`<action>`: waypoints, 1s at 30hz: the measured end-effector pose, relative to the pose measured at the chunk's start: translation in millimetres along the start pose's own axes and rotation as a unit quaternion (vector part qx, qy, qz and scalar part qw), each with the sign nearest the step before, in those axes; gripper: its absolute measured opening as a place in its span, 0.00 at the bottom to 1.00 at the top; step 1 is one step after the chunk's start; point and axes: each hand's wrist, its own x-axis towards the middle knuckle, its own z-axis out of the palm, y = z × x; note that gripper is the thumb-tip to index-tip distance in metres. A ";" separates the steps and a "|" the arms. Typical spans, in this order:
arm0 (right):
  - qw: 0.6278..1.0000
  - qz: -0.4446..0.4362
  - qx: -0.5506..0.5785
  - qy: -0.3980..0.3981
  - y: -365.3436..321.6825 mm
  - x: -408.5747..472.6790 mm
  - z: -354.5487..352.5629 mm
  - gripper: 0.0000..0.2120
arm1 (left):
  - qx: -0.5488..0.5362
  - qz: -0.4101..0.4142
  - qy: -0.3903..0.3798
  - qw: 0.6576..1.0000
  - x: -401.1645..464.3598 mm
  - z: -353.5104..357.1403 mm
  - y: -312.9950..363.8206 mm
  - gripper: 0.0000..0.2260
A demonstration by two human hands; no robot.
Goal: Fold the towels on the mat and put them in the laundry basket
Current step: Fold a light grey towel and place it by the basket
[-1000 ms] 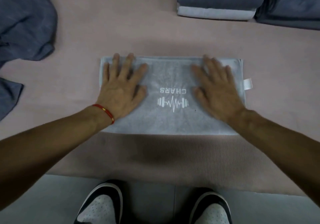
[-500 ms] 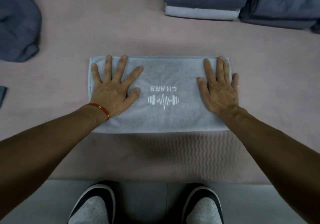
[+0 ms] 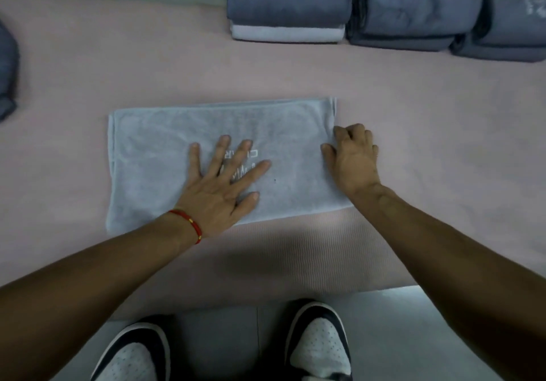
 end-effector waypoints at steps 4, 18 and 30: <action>0.989 0.061 0.132 -0.021 -6.5 1.6 -7.7 0.16 | -0.002 0.001 0.000 1.000 0.7 -0.1 1.1 0.28; 0.874 0.240 0.385 -0.176 -1.8 25.2 -43.4 0.22 | -0.011 -0.010 -0.037 0.999 3.2 -9.7 3.7 0.27; 0.962 -0.041 0.221 -0.153 -97.7 -4.3 -108.1 0.08 | -0.569 -0.165 0.070 0.802 -0.3 -95.4 10.7 0.18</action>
